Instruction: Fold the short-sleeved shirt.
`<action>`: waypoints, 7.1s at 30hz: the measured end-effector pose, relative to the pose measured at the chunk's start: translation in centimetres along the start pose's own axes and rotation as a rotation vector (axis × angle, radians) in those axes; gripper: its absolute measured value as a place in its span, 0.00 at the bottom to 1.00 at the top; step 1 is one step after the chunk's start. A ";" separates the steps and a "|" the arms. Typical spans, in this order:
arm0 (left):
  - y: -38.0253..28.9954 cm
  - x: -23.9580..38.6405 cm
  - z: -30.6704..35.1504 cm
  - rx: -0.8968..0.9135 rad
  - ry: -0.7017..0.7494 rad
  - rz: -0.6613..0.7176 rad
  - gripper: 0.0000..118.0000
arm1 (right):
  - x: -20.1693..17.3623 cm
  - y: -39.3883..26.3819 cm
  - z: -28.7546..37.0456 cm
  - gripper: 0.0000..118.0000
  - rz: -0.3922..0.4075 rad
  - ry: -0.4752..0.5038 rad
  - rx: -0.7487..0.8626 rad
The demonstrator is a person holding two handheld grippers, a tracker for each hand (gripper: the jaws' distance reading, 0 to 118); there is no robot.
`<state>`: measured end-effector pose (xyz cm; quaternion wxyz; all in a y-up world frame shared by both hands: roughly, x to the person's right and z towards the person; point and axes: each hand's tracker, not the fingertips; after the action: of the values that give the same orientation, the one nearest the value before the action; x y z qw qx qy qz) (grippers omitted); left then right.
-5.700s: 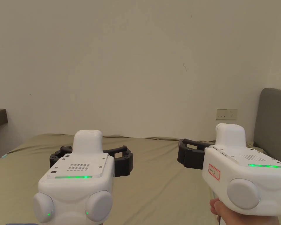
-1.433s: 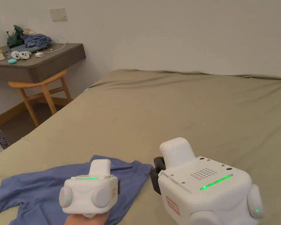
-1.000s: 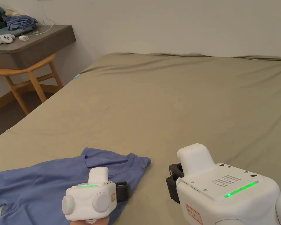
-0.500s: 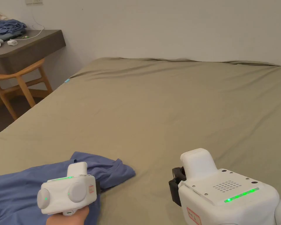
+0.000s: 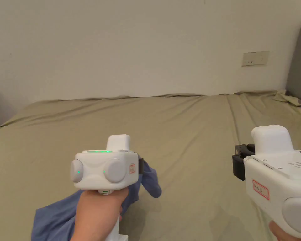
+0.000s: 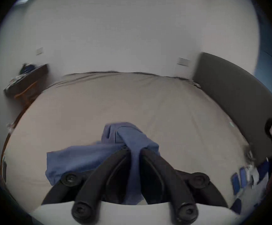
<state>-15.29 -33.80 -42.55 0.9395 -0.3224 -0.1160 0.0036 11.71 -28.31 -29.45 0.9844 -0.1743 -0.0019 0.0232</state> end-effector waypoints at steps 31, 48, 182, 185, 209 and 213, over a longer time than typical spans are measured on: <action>-7.9 5.7 13.7 0.089 -0.066 -0.002 0.87 | 8.3 -2.9 7.8 0.03 -0.016 0.068 -0.008; -20.2 -12.9 4.2 -0.211 0.280 0.386 1.00 | -0.5 -9.0 -1.8 0.03 0.024 0.273 -0.240; -20.6 -18.3 13.0 -0.367 -0.005 0.172 0.01 | 9.6 -19.2 2.8 0.04 0.086 0.121 -0.559; -22.6 -17.8 12.4 -0.418 0.019 0.135 0.01 | 9.7 -20.9 3.0 0.04 0.050 0.132 -0.641; -25.5 -14.8 11.5 -0.448 -0.031 0.225 1.00 | 10.0 -23.3 1.1 1.00 0.096 0.071 -0.743; -22.4 -13.4 17.2 -0.127 -0.072 0.253 1.00 | 11.0 -16.6 6.0 1.00 -0.070 0.100 -0.454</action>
<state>-33.67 -42.21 -18.69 0.9044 -0.3930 -0.1079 0.1260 23.40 -41.33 -18.11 0.9190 -0.3922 0.0355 -0.0205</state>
